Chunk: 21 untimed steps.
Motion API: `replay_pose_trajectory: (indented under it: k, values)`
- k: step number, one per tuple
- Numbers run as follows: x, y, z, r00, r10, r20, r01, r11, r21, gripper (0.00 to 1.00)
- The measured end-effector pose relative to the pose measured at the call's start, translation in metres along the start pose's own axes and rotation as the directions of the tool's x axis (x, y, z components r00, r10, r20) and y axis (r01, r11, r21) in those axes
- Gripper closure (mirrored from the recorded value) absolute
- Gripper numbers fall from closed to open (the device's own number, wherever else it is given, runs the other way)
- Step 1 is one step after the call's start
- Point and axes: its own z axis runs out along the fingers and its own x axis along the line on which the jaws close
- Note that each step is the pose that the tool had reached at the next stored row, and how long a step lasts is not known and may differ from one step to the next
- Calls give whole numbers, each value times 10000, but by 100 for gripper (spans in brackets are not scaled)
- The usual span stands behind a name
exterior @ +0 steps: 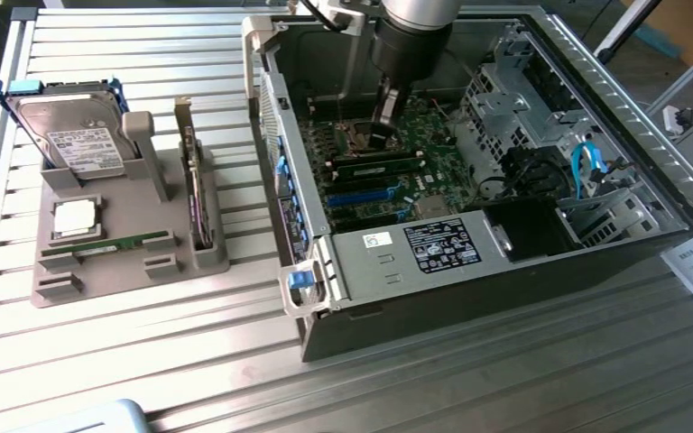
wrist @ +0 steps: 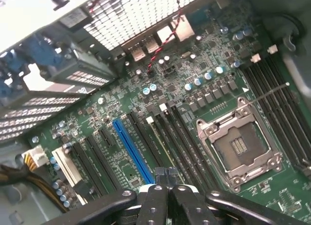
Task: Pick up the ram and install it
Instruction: 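Press down the ram until it locks into place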
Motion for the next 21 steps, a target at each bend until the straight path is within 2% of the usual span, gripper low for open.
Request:
replay_pose_trajectory:
  k: [3,5,8,11,16,19,20,21]
  values:
    - [0,0,0,9987,501,-39,-501,9987,-12,89]
    - [0,0,0,9955,944,-62,-944,9955,-27,89]
    - [0,0,2,9842,1768,-130,-1769,9842,-36,89]
    - [0,0,3,9722,2334,-168,-2335,9723,-48,89]
    - [0,0,3,9557,2936,-208,-2938,9559,-58,89]
    - [0,1,3,9432,3314,-230,-3316,9434,-68,89]
    - [0,1,3,9357,3520,-241,-3522,9359,-75,89]
    - [0,1,3,9225,3851,-258,-3854,9227,-88,89]
